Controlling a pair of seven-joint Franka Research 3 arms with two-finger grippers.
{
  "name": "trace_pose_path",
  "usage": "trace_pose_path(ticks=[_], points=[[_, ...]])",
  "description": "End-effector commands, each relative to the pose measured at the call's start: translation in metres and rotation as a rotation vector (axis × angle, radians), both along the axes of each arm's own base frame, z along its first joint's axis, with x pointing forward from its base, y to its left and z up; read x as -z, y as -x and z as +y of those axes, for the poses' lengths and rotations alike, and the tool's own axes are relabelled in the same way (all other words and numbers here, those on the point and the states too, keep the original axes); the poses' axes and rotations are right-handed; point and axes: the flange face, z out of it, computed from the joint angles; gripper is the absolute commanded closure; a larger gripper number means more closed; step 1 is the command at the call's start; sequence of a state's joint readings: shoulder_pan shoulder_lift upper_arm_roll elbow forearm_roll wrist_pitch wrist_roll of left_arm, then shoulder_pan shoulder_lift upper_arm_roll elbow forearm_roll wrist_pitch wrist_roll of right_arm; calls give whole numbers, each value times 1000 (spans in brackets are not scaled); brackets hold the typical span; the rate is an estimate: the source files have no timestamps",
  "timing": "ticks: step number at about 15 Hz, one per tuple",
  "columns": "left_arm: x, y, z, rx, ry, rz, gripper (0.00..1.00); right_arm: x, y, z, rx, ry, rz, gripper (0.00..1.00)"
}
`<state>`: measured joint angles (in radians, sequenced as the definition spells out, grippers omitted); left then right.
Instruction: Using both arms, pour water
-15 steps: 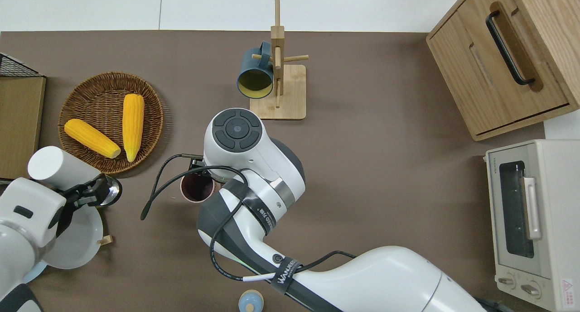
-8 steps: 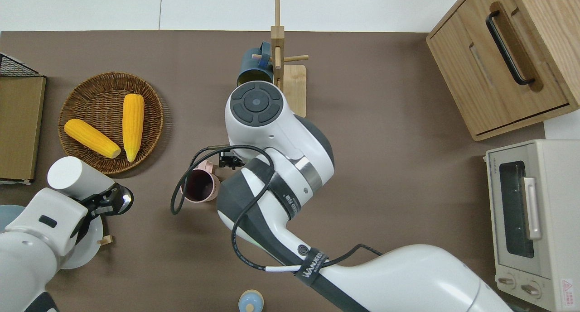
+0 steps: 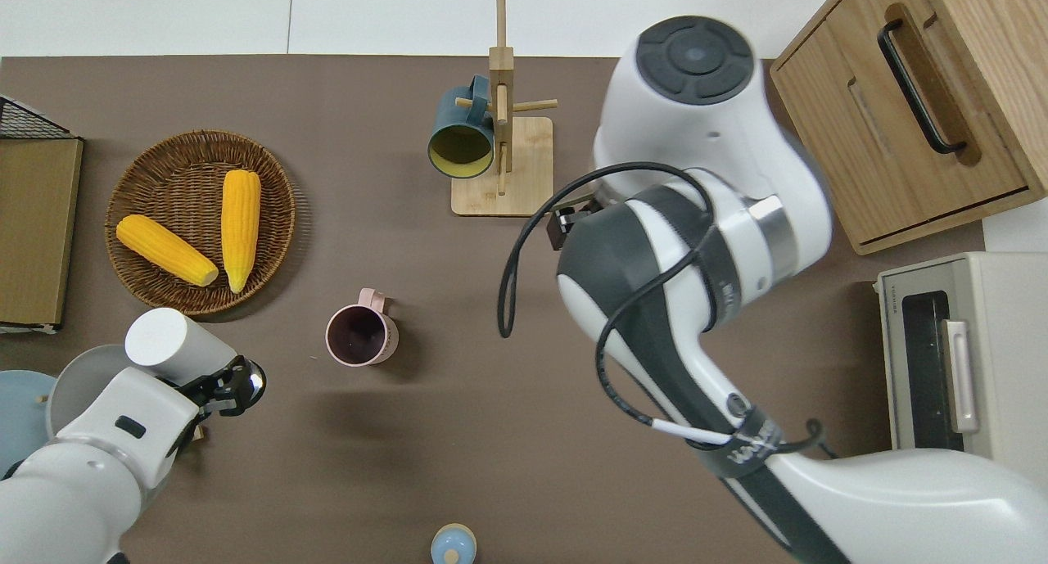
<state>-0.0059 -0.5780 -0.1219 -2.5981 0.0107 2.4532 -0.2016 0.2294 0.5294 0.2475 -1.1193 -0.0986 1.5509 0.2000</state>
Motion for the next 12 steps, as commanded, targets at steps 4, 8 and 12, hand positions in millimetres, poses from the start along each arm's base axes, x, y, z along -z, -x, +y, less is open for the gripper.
trace_pose_path(ticks=[4, 8, 12], points=[[3, 32, -19, 45, 49, -8, 1000, -22, 9, -88, 50, 42, 17, 11], [16, 45, -33, 81, 50, 15, 1000, -29, 21, -138, 63, 68, 14, 11], [26, 54, -53, 117, 75, 40, 1000, -41, 27, -194, 147, 78, -2, 11]])
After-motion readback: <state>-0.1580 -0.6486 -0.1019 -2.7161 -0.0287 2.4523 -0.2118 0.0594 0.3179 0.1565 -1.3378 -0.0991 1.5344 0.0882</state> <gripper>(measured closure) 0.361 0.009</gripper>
